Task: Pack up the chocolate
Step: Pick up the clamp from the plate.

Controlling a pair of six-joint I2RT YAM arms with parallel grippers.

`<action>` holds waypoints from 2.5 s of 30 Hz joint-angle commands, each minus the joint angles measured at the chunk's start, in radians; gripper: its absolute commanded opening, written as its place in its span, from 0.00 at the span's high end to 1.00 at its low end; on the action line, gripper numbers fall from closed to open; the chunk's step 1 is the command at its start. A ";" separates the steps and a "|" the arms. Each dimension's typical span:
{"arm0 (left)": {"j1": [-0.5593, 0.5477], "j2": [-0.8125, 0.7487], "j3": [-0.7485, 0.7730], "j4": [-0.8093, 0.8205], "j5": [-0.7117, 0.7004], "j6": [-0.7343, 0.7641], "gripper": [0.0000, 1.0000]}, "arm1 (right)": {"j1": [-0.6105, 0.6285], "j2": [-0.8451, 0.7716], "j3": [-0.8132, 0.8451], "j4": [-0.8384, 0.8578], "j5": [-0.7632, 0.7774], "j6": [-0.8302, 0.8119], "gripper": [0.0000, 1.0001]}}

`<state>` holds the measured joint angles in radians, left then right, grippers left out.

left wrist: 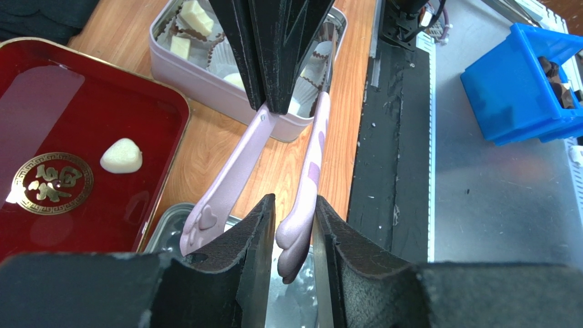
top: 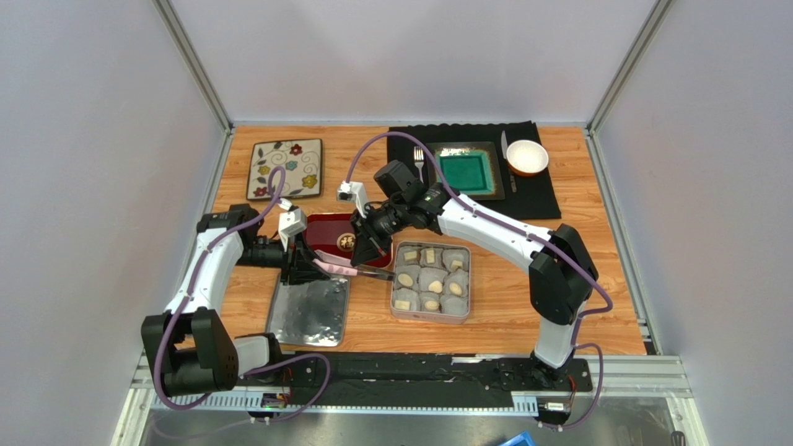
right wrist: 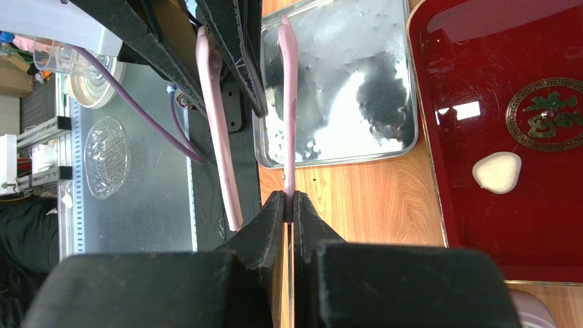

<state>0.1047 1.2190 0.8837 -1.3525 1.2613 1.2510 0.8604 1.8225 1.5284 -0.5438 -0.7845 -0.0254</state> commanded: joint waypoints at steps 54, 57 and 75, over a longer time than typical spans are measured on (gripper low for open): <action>0.013 0.031 0.147 -0.082 0.503 -0.282 0.98 | -0.221 -0.290 -0.814 1.598 -0.002 0.880 0.22; 0.015 0.037 0.156 -0.083 0.504 -0.297 0.98 | -0.166 -0.267 -0.781 1.514 0.017 0.805 0.27; 0.027 0.027 0.196 -0.083 0.504 -0.351 0.98 | -0.045 -0.069 -0.878 2.047 0.401 0.990 0.36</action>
<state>0.1268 1.2690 1.0374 -1.3579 1.4460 0.9127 0.7528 1.7138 0.6041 1.2186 -0.5426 0.9264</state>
